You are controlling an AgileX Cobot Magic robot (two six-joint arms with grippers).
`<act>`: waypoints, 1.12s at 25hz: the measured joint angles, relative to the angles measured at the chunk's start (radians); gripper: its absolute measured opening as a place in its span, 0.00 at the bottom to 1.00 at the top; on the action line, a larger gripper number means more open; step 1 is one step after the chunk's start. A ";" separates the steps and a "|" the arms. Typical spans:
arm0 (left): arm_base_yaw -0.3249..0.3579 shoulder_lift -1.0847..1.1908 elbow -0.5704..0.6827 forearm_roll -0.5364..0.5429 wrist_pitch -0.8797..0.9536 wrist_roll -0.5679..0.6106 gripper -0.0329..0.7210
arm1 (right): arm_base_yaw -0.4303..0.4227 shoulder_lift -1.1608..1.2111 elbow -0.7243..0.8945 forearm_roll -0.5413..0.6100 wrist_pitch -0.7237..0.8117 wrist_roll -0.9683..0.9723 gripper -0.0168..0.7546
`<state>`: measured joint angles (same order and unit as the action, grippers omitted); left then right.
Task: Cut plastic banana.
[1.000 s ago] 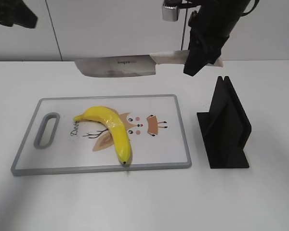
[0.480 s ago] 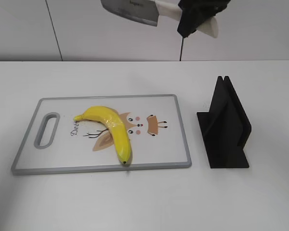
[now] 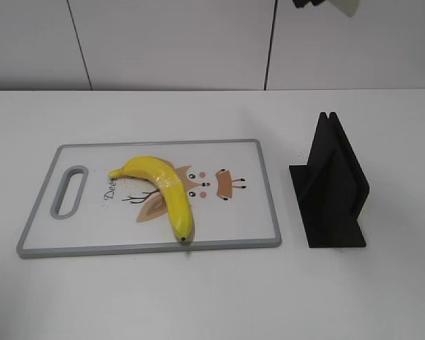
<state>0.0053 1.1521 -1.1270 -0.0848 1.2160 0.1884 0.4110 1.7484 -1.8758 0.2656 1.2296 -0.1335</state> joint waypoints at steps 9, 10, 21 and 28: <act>0.000 -0.381 0.308 -0.012 -0.017 -0.001 0.82 | 0.000 -0.244 0.431 -0.074 -0.097 0.143 0.24; 0.000 -0.426 0.341 -0.012 -0.024 -0.001 0.82 | 0.000 -0.274 0.476 -0.096 -0.122 0.177 0.24; 0.000 -0.880 0.592 -0.032 -0.094 -0.008 0.82 | 0.000 -0.483 0.869 -0.219 -0.283 0.420 0.24; 0.000 -1.110 0.637 -0.029 -0.126 -0.032 0.82 | 0.000 -0.503 0.971 -0.234 -0.327 0.448 0.24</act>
<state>0.0053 0.0424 -0.4905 -0.1139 1.0903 0.1563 0.4110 1.2455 -0.9047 0.0321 0.9029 0.3146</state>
